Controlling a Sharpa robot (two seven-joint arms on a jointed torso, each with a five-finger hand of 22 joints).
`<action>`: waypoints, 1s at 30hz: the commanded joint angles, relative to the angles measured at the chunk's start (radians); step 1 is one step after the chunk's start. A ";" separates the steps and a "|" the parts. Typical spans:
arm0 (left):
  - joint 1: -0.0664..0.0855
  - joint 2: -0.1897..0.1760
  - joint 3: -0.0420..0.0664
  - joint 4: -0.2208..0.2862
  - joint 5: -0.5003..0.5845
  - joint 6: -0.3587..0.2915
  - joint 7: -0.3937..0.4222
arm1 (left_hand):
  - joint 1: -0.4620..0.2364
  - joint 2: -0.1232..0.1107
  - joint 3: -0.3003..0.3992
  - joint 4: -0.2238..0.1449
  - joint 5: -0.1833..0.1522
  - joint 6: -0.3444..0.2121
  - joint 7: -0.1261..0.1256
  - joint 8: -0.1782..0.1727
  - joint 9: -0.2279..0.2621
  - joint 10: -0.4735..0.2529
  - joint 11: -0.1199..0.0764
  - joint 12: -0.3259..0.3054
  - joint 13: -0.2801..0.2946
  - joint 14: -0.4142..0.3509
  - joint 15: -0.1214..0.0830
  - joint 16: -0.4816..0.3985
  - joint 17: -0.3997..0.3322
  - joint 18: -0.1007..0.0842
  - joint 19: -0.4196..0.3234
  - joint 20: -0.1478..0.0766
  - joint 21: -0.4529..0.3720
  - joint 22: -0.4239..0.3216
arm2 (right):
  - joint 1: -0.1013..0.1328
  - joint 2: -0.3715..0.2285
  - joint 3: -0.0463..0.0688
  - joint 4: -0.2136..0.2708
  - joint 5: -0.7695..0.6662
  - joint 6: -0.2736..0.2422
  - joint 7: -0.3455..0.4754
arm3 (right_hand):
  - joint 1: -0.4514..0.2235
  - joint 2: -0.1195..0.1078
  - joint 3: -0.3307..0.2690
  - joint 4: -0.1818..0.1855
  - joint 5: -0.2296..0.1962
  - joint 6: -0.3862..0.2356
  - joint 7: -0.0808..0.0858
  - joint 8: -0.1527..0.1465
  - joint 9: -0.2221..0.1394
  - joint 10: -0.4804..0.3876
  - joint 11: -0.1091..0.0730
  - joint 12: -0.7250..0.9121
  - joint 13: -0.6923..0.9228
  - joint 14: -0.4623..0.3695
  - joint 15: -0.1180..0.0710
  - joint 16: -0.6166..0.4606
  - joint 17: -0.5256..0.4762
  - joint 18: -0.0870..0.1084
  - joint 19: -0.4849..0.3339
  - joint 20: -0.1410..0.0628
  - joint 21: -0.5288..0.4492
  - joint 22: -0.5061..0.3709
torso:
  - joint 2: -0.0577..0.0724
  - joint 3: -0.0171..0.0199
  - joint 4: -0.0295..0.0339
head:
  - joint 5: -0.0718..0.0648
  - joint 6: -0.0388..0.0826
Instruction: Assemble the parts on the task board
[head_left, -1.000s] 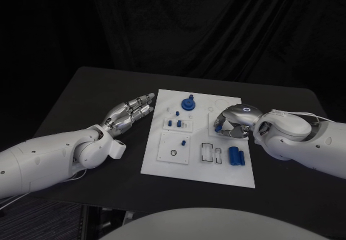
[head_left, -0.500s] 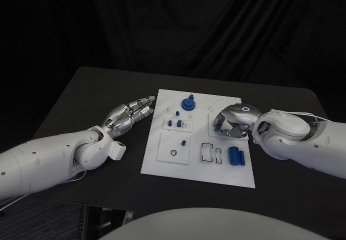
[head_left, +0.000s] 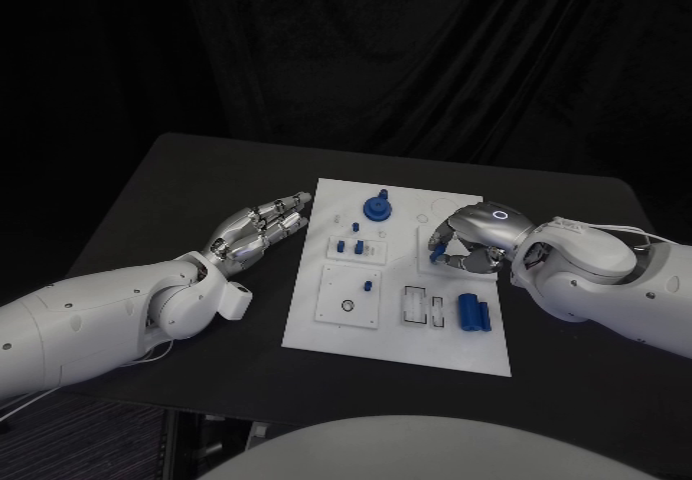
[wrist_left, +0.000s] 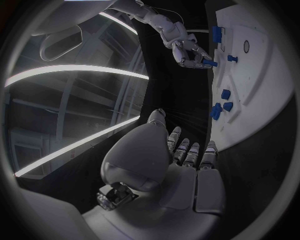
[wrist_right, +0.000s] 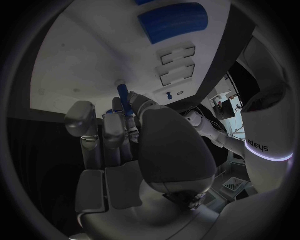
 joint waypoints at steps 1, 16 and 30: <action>-0.002 0.003 0.001 0.001 0.004 0.000 0.041 | 0.007 -0.006 0.002 -0.002 0.004 0.003 0.010 0.004 0.002 0.000 0.008 0.003 0.001 0.001 0.006 -0.007 -0.001 0.010 0.002 0.009 -0.001 0.000 | 0.021 -0.011 0.001 0.024 -0.003 -0.043 0.004 | 0.005 -0.001 0.006 0.002 -0.004 0.007 0.002 0.006 0.004 0.007 -0.001 -0.006 0.001 0.000 -0.006 -0.005 -0.002 -0.009 0.001 -0.007 -0.001 0.122 | 0.000 -0.0002 0.0000 | -0.001 0.000; -0.002 0.004 0.001 0.002 0.004 0.004 0.041 | -0.002 -0.013 -0.005 0.002 0.009 -0.009 0.003 0.001 0.000 -0.003 0.009 0.001 0.000 0.001 0.006 -0.007 -0.001 0.010 0.001 0.009 -0.002 -0.002 | 0.076 -0.003 0.001 0.154 -0.047 -0.009 0.055 | -0.013 -0.024 0.012 0.008 0.004 0.016 -0.003 0.009 0.017 0.025 -0.005 -0.021 -0.002 0.010 -0.009 0.006 0.016 -0.013 0.009 -0.010 0.022 0.127 | 0.000 -0.0003 0.0000 | 0.012 0.000; -0.003 0.008 0.001 0.012 0.004 -0.037 0.089 | 0.006 -0.015 -0.003 0.004 0.020 -0.036 -0.024 -0.003 -0.003 0.010 -0.022 0.016 0.003 0.001 -0.052 -0.007 -0.001 0.008 -0.001 -0.059 -0.004 -0.012 | 0.015 0.153 0.001 0.097 -0.112 0.012 0.077 | -0.015 -0.029 0.023 0.006 0.007 0.015 -0.004 0.005 0.022 0.033 -0.007 -0.032 -0.004 0.022 -0.012 0.020 0.035 -0.017 0.019 -0.013 0.044 0.132 | 0.002 0.0006 -0.0001 | 0.010 0.000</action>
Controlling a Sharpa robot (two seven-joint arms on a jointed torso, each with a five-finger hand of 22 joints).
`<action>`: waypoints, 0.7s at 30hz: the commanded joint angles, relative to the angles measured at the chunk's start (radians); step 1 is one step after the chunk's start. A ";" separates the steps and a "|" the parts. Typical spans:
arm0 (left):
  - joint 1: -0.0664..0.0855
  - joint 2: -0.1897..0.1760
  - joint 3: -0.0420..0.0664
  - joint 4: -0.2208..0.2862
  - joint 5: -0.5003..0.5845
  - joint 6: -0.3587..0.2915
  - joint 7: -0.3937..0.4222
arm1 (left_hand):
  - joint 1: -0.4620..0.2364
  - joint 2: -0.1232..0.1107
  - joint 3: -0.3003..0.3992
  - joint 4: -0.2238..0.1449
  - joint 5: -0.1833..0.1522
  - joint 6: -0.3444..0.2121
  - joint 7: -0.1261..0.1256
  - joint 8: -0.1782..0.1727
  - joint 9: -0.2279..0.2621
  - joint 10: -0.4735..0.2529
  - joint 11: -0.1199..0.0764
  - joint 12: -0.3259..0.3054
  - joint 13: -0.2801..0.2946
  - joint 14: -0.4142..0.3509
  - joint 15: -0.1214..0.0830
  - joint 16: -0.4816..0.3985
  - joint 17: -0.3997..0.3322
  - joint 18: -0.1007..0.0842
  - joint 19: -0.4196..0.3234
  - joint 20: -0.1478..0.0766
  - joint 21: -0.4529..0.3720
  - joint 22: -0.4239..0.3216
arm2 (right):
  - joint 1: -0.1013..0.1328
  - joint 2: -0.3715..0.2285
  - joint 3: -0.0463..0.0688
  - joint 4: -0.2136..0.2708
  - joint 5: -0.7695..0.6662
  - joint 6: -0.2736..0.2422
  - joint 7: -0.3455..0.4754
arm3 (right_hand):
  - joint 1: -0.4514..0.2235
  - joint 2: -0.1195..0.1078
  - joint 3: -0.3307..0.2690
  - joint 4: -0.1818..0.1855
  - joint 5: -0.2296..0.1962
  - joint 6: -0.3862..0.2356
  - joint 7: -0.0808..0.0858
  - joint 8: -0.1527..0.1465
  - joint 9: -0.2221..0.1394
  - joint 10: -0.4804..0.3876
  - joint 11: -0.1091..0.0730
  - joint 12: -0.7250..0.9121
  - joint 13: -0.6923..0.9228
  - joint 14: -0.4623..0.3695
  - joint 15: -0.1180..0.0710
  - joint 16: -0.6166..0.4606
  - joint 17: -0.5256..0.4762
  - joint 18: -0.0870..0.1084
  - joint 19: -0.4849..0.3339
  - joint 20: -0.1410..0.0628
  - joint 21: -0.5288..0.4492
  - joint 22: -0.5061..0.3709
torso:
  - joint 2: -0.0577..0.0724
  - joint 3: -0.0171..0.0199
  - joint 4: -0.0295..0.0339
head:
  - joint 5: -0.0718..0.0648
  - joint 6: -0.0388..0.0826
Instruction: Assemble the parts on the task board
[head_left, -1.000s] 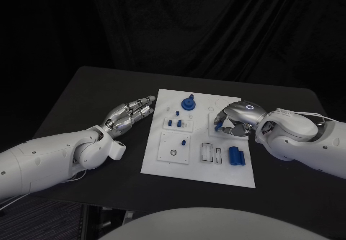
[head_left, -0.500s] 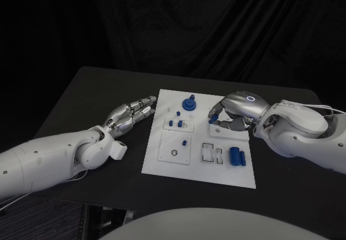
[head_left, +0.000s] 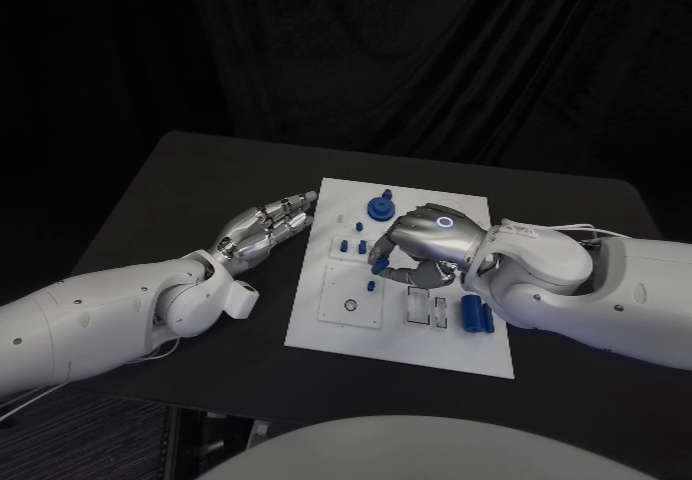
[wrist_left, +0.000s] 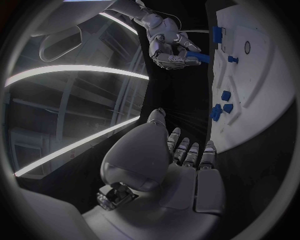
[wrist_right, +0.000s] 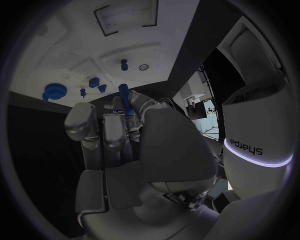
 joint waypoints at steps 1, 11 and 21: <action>-0.001 0.003 0.001 0.005 0.004 -0.025 0.090 | 0.004 -0.005 -0.003 0.004 0.002 -0.005 -0.007 -0.003 -0.001 -0.002 -0.006 0.004 0.001 0.001 -0.005 -0.007 -0.001 0.008 0.001 -0.007 -0.004 -0.001 | -0.018 0.026 0.001 -0.022 -0.037 0.015 0.017 | 0.001 -0.011 0.007 0.000 0.003 0.003 0.003 -0.001 0.008 0.006 0.000 -0.008 -0.001 0.008 0.003 0.005 0.001 -0.017 0.008 -0.002 0.005 0.132 | 0.001 0.0005 0.0012 | -0.004 0.000; -0.002 0.010 0.001 0.001 0.004 -0.017 0.083 | 0.011 0.002 0.003 0.007 0.009 -0.014 -0.017 -0.004 -0.002 -0.011 0.011 -0.003 -0.001 0.001 0.005 -0.007 -0.001 0.006 0.001 0.002 -0.003 -0.001 | -0.051 0.104 0.001 -0.069 -0.048 0.043 0.018 | 0.001 -0.013 0.011 -0.001 0.003 -0.004 0.005 -0.006 0.008 0.005 0.001 -0.014 -0.002 0.008 0.003 0.004 -0.001 -0.017 0.008 -0.002 0.002 0.131 | 0.000 -0.0008 0.0042 | -0.011 0.000; -0.002 0.011 0.001 0.000 0.004 -0.009 0.072 | 0.016 0.005 0.006 0.006 0.011 0.002 0.004 -0.001 0.000 -0.013 0.009 -0.004 -0.001 0.001 0.006 -0.007 -0.001 0.007 0.002 0.004 -0.003 -0.002 | -0.057 0.124 0.001 -0.073 -0.051 0.066 0.016 | 0.001 -0.013 0.012 -0.002 0.003 -0.004 0.005 -0.007 0.008 0.005 0.002 -0.015 -0.002 0.009 0.003 0.005 0.001 -0.017 0.008 -0.002 0.002 0.131 | 0.000 -0.0002 0.0009 | -0.012 0.000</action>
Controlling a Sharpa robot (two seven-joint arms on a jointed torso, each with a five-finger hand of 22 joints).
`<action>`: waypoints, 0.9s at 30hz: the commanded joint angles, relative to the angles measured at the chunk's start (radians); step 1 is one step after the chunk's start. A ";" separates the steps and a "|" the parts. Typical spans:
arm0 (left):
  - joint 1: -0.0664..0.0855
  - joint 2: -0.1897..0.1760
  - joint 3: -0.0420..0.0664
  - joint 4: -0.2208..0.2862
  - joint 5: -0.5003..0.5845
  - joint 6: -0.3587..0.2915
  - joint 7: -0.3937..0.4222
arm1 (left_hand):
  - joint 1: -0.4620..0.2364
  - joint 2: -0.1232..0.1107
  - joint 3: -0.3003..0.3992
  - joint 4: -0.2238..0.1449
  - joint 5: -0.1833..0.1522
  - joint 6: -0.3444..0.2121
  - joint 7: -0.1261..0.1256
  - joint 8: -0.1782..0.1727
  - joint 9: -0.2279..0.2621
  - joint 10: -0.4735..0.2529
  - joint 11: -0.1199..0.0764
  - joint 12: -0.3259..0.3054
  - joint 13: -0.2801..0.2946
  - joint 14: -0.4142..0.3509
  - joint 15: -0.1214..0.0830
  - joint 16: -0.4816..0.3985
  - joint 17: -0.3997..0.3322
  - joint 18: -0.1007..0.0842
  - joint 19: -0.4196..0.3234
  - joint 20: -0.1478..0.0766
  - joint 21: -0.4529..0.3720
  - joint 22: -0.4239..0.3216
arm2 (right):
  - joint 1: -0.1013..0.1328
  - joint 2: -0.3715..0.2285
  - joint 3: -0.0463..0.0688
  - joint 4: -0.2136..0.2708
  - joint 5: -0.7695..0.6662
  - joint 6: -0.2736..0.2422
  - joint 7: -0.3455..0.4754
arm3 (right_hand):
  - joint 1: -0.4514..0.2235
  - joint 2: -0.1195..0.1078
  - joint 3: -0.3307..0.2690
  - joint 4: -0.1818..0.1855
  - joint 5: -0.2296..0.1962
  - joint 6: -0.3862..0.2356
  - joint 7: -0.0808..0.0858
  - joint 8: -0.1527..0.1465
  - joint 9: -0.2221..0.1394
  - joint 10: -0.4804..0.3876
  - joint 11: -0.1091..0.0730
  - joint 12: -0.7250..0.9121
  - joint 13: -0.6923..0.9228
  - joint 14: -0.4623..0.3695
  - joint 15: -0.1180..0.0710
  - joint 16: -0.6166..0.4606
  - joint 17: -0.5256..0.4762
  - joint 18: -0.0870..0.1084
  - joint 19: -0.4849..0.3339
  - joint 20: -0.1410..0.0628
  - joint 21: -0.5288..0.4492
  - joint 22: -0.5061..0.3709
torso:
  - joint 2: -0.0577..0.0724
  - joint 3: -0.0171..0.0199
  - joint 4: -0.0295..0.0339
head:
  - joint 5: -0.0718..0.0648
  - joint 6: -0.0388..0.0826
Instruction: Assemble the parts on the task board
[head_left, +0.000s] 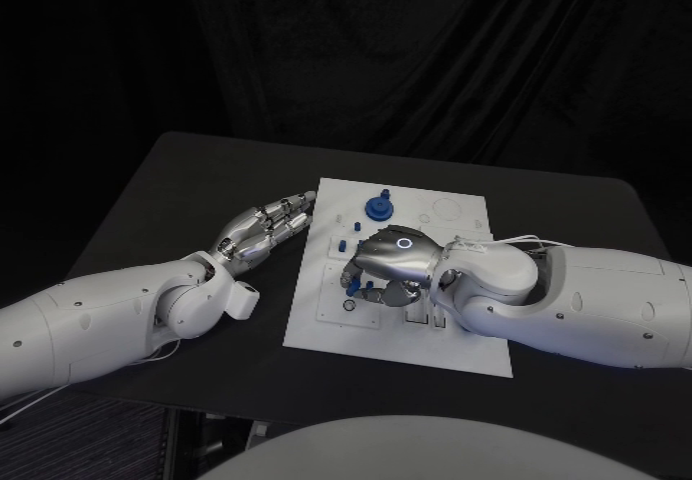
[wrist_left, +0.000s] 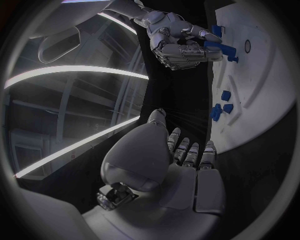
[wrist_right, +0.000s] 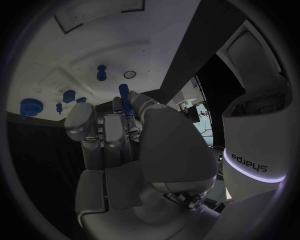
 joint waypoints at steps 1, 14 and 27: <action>-0.001 0.002 0.001 0.001 0.004 0.006 0.071 | 0.011 -0.001 0.004 0.003 0.006 0.001 0.004 -0.001 0.001 -0.005 0.003 -0.004 -0.001 0.001 0.006 -0.007 -0.002 0.007 0.002 0.004 -0.003 -0.001 | -0.004 0.002 0.000 -0.001 -0.015 0.028 0.002 | -0.004 -0.008 0.005 0.000 0.004 -0.002 0.007 -0.002 0.001 0.005 0.001 -0.003 -0.001 0.006 0.001 0.005 0.000 -0.017 0.004 0.001 0.002 0.131 | 0.000 0.0003 0.0001 | -0.005 0.000; -0.002 0.006 0.001 -0.002 0.004 0.017 0.058 | 0.014 0.003 0.007 0.002 0.007 0.003 0.010 0.000 0.001 -0.007 0.003 -0.005 -0.001 0.001 0.011 -0.007 -0.002 0.007 0.002 0.008 -0.003 0.000 | -0.016 0.013 0.000 0.000 -0.016 0.057 -0.003 | 0.000 -0.008 0.010 -0.005 0.004 -0.004 0.008 -0.004 0.002 0.006 0.002 -0.007 -0.001 0.006 0.001 0.004 -0.001 -0.017 0.004 0.001 0.001 0.131 | -0.001 0.0001 -0.0023 | -0.002 0.000; -0.002 0.006 0.001 -0.003 0.004 0.020 0.053 | 0.015 0.004 0.008 0.002 0.007 0.002 0.011 -0.001 0.001 -0.008 0.005 -0.006 -0.001 0.001 0.014 -0.007 -0.002 0.007 0.002 0.011 -0.003 0.000 | -0.029 0.023 0.000 -0.013 -0.016 0.058 -0.008 | 0.001 -0.009 0.015 -0.009 0.003 -0.010 0.011 -0.010 0.002 0.005 0.004 -0.012 -0.002 0.005 0.002 0.002 -0.003 -0.016 0.003 0.002 -0.001 0.130 | 0.000 0.0010 -0.0015 | 0.002 0.000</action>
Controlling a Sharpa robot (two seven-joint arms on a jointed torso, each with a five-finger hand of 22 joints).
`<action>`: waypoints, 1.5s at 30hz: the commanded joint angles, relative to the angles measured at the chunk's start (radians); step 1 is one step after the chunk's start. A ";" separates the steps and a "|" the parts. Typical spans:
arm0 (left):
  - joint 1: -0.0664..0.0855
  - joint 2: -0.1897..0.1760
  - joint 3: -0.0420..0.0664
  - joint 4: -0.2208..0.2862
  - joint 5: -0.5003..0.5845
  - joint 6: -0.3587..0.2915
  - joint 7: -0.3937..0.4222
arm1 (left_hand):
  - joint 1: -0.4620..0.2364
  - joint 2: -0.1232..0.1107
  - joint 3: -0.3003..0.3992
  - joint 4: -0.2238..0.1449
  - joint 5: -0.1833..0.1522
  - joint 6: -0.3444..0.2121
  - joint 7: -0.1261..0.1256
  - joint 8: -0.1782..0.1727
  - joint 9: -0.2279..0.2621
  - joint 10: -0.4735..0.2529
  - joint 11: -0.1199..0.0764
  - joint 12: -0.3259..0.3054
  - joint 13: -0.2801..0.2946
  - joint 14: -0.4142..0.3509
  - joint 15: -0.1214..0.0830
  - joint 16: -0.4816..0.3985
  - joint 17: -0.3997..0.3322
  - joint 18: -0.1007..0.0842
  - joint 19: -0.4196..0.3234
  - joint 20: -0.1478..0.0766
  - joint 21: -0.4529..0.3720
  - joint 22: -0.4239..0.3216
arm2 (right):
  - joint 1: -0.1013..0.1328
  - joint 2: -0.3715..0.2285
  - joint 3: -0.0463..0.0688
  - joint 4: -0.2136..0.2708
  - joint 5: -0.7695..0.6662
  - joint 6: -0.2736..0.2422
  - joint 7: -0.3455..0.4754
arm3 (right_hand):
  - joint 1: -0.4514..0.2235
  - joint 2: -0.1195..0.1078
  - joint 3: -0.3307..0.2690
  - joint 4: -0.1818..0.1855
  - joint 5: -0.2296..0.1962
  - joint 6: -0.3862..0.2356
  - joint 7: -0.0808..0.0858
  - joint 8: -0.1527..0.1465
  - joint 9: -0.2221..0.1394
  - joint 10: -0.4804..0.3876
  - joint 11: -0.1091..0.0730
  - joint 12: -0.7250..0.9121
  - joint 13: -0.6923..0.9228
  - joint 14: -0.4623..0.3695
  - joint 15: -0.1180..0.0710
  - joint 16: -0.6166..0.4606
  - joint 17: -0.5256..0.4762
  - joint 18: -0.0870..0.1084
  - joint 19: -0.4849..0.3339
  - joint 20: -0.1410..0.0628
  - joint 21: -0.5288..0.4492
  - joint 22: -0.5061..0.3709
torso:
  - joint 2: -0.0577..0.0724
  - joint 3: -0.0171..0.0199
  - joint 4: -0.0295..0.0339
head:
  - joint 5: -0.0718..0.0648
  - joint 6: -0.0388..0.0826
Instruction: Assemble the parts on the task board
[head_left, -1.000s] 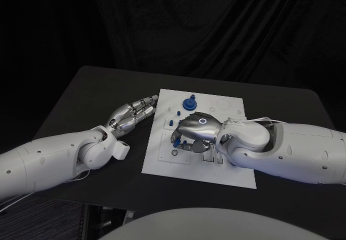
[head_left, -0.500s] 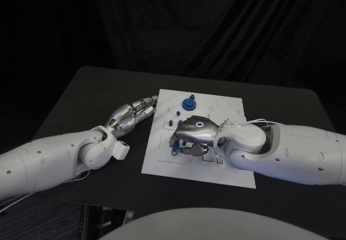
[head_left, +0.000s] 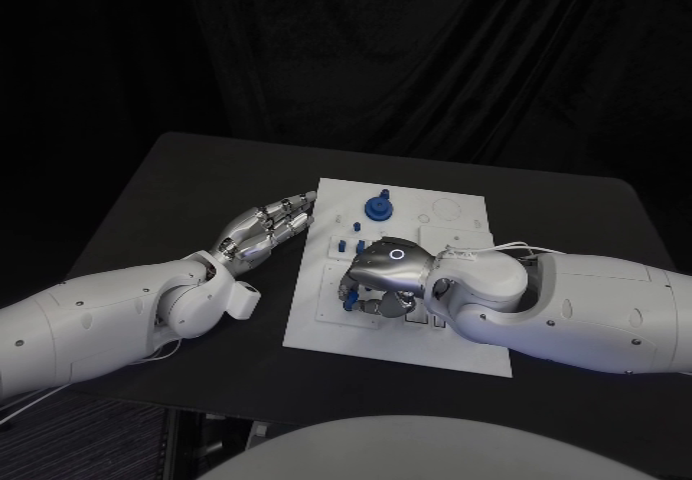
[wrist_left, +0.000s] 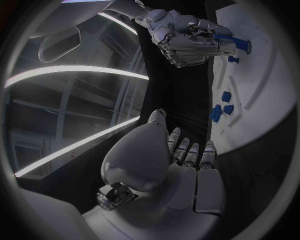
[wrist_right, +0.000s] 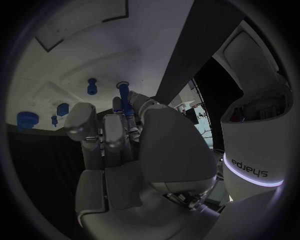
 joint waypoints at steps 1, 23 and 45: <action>-0.002 0.002 0.001 0.001 0.004 0.014 0.054 | 0.012 0.000 0.006 -0.001 0.004 -0.001 0.008 -0.001 0.001 -0.005 0.003 -0.006 -0.001 0.001 0.008 -0.007 -0.001 0.007 -0.002 0.008 -0.003 0.000 | -0.005 0.002 0.001 -0.004 -0.009 0.010 -0.008 | 0.001 -0.009 0.007 -0.001 0.003 -0.001 0.005 -0.006 0.001 0.005 0.004 -0.003 0.000 0.005 0.002 0.002 -0.001 -0.016 0.003 0.002 -0.001 0.130 | 0.000 -0.0002 0.0001 | 0.000 0.000; -0.003 0.002 0.001 0.001 0.004 0.022 0.051 | 0.014 0.003 0.010 -0.001 0.004 0.027 0.046 0.005 0.004 -0.007 0.006 -0.005 -0.001 0.001 0.009 -0.007 -0.001 0.010 0.000 0.025 -0.001 0.004 | -0.019 0.019 0.000 -0.024 -0.046 0.021 -0.009 | -0.010 -0.018 0.019 -0.010 0.002 -0.053 0.020 -0.044 -0.009 -0.029 0.019 -0.023 0.000 -0.005 0.015 -0.010 -0.014 -0.014 -0.007 0.010 -0.020 0.125 | -0.001 -0.0005 0.0011 | -0.003 0.000; -0.005 0.005 0.001 -0.006 0.004 0.022 0.055 | 0.014 0.003 0.010 0.000 0.003 0.024 0.052 0.004 0.004 -0.009 0.009 -0.006 -0.001 0.001 0.008 -0.007 -0.001 0.010 0.001 0.031 -0.001 0.006 | -0.017 -0.023 0.002 -0.001 0.017 -0.019 0.000 | -0.067 -0.035 -0.192 0.091 -0.118 -0.466 -0.038 -0.091 -0.150 -0.393 0.070 0.030 0.048 -0.078 0.042 -0.055 -0.082 0.008 -0.078 0.040 -0.170 0.094 | -0.001 -0.0001 0.0009 | 0.000 0.000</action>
